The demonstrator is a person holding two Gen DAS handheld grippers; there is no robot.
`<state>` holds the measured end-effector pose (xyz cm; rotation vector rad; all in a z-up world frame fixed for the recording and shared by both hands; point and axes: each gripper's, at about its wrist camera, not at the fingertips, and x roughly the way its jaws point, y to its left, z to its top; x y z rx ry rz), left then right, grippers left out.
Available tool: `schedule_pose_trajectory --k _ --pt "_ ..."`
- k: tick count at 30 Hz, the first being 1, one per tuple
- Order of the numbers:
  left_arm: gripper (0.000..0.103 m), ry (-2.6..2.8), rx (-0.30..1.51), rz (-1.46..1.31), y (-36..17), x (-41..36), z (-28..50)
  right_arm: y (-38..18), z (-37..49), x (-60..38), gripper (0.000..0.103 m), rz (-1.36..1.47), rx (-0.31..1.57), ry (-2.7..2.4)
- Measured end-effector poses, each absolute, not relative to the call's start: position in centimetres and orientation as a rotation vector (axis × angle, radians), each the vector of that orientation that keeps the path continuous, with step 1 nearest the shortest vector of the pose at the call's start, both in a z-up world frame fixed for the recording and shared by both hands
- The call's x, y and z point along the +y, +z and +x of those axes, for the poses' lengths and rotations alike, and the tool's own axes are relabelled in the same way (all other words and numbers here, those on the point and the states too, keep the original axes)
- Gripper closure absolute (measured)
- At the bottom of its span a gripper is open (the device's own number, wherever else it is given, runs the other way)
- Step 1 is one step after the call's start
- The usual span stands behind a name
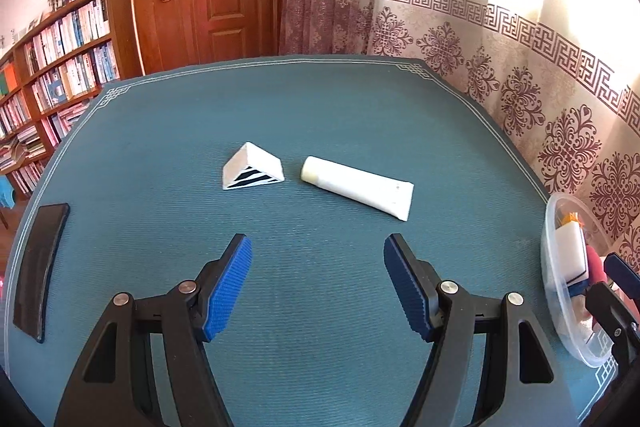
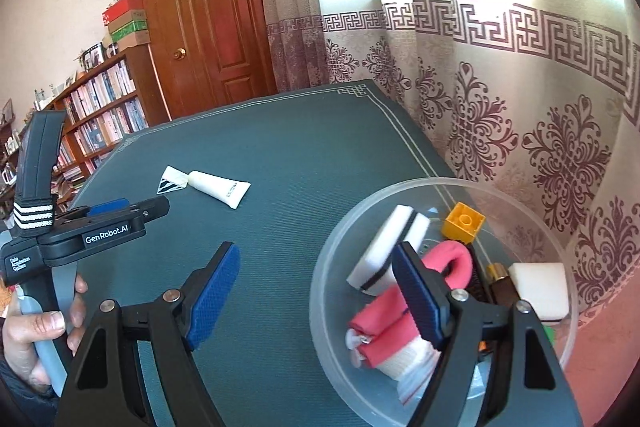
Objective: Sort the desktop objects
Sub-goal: 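Move the left tool to the white triangular block and grasp it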
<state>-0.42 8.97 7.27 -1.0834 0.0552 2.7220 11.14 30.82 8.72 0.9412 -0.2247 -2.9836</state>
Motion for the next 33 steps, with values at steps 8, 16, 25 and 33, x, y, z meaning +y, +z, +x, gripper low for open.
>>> schedule_pose_trajectory --k 8,16,25,33 --pt "0.031 2.754 0.148 -1.063 6.7 5.6 -3.5 7.8 8.8 27.3 0.021 0.979 -0.156 -2.902" --pt "0.031 2.683 0.394 -0.984 6.2 5.9 -5.9 6.3 6.3 25.5 0.021 1.058 -0.188 -2.834" --pt "0.031 2.614 0.485 -1.052 4.3 5.1 -9.4 4.9 4.5 24.5 0.021 1.125 -0.197 -2.793" --pt "0.031 2.562 0.544 -1.025 3.8 5.9 -11.1 4.4 3.1 24.0 0.021 1.150 -0.210 -2.776"
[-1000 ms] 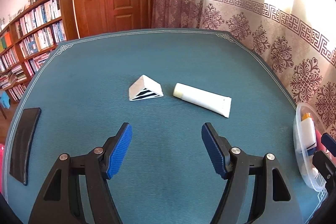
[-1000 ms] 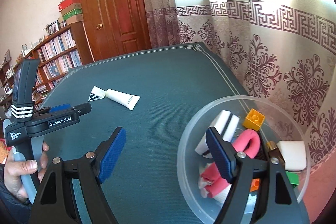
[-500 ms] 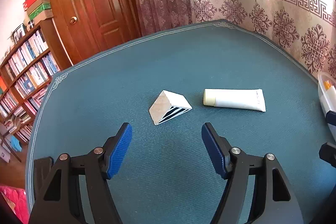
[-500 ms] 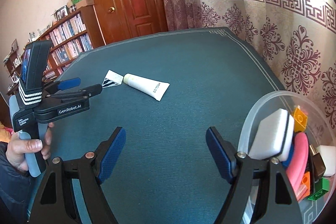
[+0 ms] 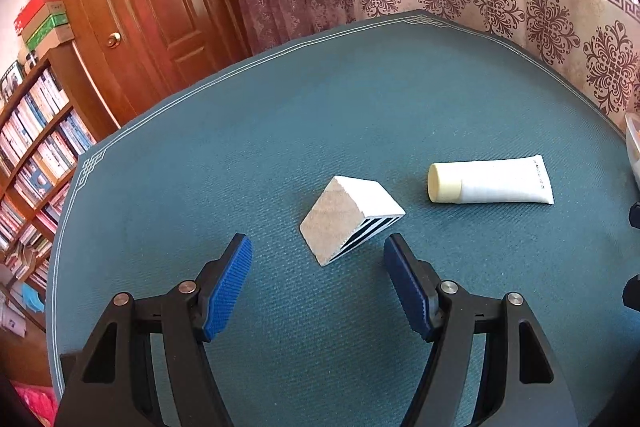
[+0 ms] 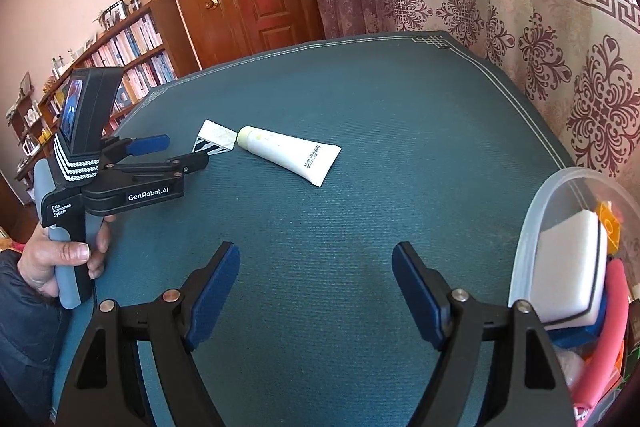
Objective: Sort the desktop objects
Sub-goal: 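Move the left tool to the white triangular block and grasp it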
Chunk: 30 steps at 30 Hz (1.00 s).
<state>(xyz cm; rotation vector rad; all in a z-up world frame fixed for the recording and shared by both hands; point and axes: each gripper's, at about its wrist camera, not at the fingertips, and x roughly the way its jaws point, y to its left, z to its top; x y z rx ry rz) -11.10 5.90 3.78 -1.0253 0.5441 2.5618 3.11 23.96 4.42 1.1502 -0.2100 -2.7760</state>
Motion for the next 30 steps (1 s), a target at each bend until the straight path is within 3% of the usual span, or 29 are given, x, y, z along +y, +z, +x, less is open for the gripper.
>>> schedule_pose_trajectory --k 6,19,21,23,30 --pt "0.031 2.516 0.576 -1.013 3.2 6.5 -12.9 3.8 1.9 23.8 0.021 1.182 -0.225 -2.764" --pt "0.031 2.477 0.338 -1.080 2.6 5.3 -14.9 3.7 -1.3 22.6 0.021 1.184 -0.229 -2.766" --pt "0.039 2.496 0.323 -1.082 2.7 5.1 -14.8 3.8 -1.9 22.3 0.021 1.172 -0.221 -2.770" --pt "0.057 2.502 0.288 -1.082 2.9 4.7 -14.8 4.0 -2.5 22.0 0.021 1.159 -0.203 -2.777" --pt "0.066 2.530 0.143 -1.100 3.1 3.0 -15.1 4.4 -5.0 20.9 0.021 1.121 -0.152 -2.806"
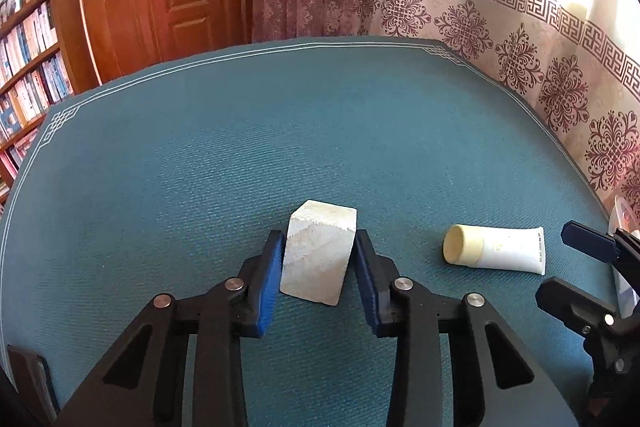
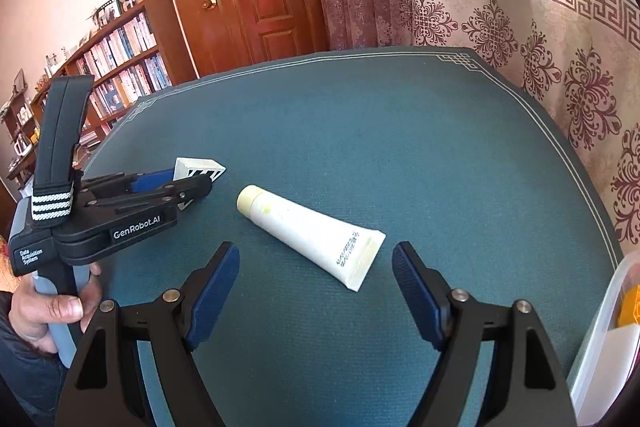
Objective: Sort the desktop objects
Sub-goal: 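Move the left tool to the white triangular block and grasp it, then grasp the white lotion tube with right tool while left tool holds the block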
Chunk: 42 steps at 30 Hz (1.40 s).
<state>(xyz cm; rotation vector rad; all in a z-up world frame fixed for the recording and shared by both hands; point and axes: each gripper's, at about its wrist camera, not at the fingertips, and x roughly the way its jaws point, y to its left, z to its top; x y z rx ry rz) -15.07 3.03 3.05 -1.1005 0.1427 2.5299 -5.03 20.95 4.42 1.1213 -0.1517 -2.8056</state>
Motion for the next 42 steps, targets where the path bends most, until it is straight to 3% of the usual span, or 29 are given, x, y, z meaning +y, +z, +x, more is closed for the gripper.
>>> schedule_pose_trajectory --k 17,23,30,34,42 --pt "0.066 2.571 0.093 -1.121 2.8 2.3 -15.3 2.5 -8.9 19.0 0.022 1.209 0.027 -2.671" --pt "0.065 2.585 0.125 -1.125 2.8 2.7 -15.3 2.4 -8.1 17.7 0.050 1.195 0.143 -2.685" --pt "0.065 2.599 0.135 -1.130 2.8 3.0 -15.4 2.3 -8.8 17.1 0.054 1.185 0.158 -2.706" --pt "0.065 2.606 0.123 -1.130 2.8 2.9 -15.2 2.3 -8.6 17.1 0.073 1.177 0.169 -2.716" --pt "0.066 2.621 0.065 -1.137 2.9 3.0 -14.2 2.5 -6.9 17.9 0.074 1.195 0.053 -2.728"
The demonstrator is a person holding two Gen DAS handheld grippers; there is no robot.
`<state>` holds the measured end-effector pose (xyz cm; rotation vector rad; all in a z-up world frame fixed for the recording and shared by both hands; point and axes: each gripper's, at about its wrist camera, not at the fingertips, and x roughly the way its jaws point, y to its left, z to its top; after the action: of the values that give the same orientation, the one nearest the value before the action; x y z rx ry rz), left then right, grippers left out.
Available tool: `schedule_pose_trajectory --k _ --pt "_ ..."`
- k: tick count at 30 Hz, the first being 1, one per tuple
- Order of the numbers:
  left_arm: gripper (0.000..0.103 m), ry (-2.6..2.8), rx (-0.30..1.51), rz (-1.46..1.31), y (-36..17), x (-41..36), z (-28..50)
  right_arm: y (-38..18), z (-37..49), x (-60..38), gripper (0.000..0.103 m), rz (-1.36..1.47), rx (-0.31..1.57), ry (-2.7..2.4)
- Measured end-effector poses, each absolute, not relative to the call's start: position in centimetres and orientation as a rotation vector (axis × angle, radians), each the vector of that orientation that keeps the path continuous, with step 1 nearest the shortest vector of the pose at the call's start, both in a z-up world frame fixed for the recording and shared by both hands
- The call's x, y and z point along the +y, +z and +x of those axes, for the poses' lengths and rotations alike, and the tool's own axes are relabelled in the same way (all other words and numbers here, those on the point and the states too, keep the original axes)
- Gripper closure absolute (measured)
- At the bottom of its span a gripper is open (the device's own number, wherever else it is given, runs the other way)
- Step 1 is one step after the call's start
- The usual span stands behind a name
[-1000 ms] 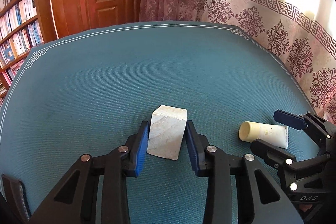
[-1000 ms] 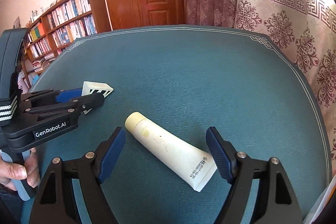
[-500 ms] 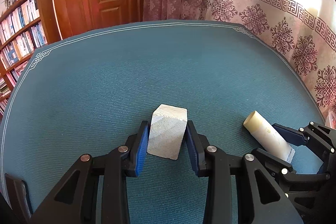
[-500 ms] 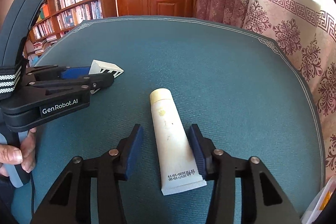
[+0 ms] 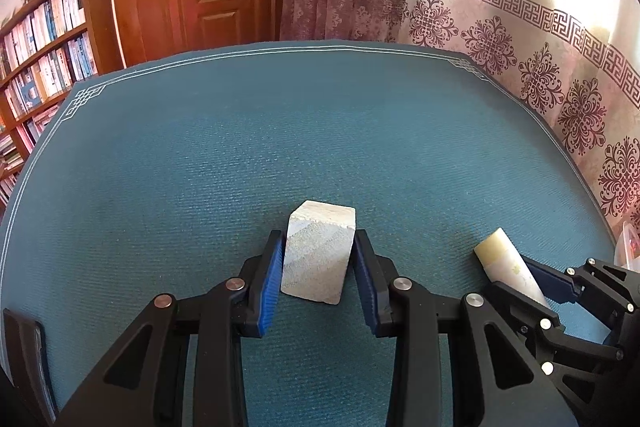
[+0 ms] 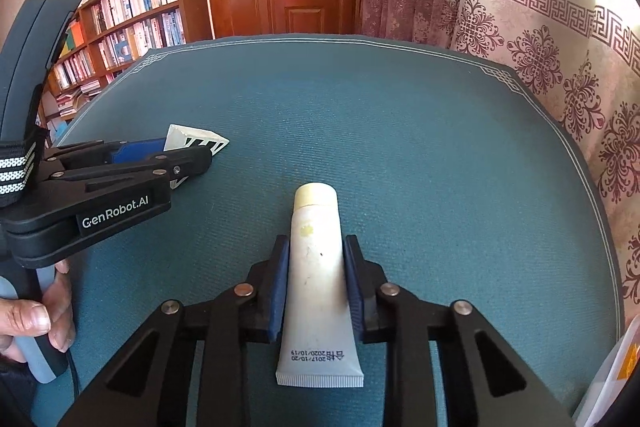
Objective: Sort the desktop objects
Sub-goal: 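Grasp the white lotion tube with right tool while left tool holds the block, then carry the triangular block and lotion tube over the clear bowl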
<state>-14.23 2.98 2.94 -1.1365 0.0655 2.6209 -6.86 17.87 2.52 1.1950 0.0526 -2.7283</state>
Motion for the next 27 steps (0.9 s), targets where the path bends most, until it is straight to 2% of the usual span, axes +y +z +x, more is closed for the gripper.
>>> schedule_pose_trajectory --k 8,27 --pt "0.067 2.591 0.046 -1.129 3.3 4.5 -11.5 3.7 -3.6 19.6 0.074 1.178 -0.120 -2.700" --pt "0.067 2.524 0.024 -1.009 6.0 9.4 -3.0 7.7 5.2 27.4 0.074 1.119 -0.270 -2.838"
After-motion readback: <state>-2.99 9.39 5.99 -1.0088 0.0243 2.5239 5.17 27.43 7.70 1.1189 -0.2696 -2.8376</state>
